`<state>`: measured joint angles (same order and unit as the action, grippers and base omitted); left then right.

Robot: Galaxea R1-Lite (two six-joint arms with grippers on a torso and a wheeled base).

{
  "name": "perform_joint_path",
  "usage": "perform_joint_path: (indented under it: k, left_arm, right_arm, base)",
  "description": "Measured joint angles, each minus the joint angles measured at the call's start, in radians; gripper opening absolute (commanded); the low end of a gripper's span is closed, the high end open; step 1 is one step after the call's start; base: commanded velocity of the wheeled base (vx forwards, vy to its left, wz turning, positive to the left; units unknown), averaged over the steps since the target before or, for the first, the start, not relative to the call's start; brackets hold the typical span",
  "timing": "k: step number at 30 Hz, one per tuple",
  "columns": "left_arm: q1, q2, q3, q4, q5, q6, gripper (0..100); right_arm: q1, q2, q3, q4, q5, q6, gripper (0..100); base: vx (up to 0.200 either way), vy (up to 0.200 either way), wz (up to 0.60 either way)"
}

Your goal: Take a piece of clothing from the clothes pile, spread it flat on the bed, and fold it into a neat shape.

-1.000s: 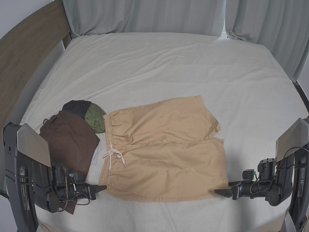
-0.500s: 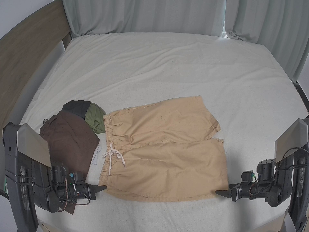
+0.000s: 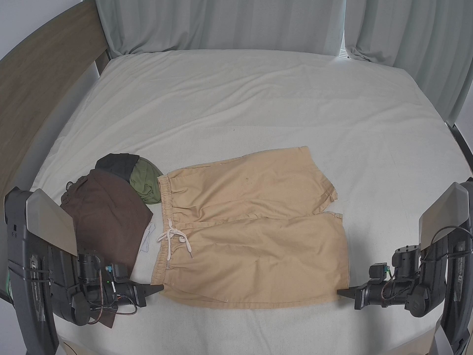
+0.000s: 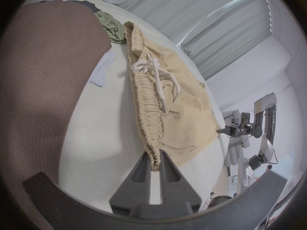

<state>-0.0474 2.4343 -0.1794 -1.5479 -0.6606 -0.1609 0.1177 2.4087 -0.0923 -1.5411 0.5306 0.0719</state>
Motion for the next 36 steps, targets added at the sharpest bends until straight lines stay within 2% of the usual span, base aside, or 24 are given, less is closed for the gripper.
perform_joint_path:
  k: [9,24,29,36]
  left_arm:
    - [0.009,-0.007,0.035,0.0,-0.054,0.005,0]
    - [0.069,-0.029,0.133,0.002,-0.1,0.14,0]
    - [0.071,-0.029,0.156,0.002,-0.11,0.177,0]
    - [0.065,-0.035,0.143,0.002,-0.113,0.175,0]
  right_arm:
    - [-0.002,-0.017,0.066,0.0,0.004,-0.024,0]
    - [-0.023,-0.018,0.075,0.014,0.026,-0.133,0]
    - [-0.028,-0.017,0.075,0.007,0.047,-0.139,0]
    - [-0.029,-0.029,0.075,0.0,0.07,-0.137,0]
  base:
    - [0.0,0.0,0.0]
    - [0.0,0.0,0.0]
    - [0.0,0.0,0.0]
    - [0.0,0.0,0.0]
